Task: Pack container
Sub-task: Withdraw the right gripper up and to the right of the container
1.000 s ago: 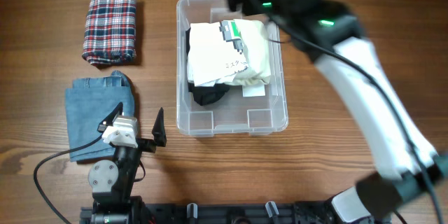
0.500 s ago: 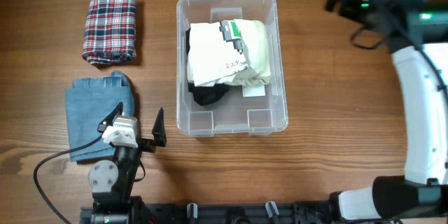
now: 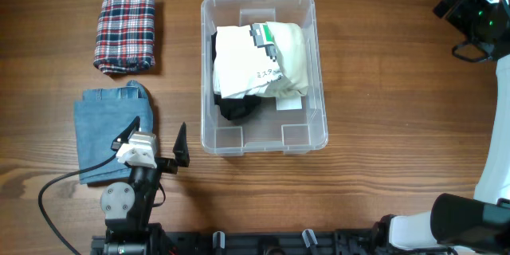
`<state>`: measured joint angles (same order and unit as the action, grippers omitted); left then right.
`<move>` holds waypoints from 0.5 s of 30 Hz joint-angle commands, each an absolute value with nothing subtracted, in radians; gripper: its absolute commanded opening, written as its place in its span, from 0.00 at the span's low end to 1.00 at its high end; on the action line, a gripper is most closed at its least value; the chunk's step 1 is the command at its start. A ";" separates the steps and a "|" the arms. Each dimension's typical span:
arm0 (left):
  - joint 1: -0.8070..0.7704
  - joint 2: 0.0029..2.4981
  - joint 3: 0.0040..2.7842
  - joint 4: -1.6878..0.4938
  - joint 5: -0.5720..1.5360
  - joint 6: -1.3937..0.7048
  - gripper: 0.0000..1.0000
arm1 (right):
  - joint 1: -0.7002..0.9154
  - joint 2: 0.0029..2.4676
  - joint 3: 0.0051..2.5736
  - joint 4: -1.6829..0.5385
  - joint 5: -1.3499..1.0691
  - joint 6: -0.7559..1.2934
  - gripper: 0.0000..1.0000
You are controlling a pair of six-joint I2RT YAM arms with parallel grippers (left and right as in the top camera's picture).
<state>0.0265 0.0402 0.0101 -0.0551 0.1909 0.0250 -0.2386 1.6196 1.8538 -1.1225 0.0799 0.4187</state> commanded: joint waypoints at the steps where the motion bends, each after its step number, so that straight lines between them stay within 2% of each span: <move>1: 0.033 0.039 0.006 -0.060 0.185 0.038 1.00 | -0.241 1.631 1.836 -1.127 0.106 0.393 1.00; 6: 0.033 0.039 0.006 -0.060 0.185 0.038 1.00 | -0.241 1.631 1.786 -1.067 0.216 0.397 0.99; 15: 0.033 0.039 0.006 -0.060 0.185 0.038 1.00 | -0.246 1.631 1.693 -1.064 0.210 0.395 1.00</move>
<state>0.0265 0.0402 0.0101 -0.0551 0.1909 0.0254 -0.2413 1.6196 1.7138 -1.0615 0.1814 0.4137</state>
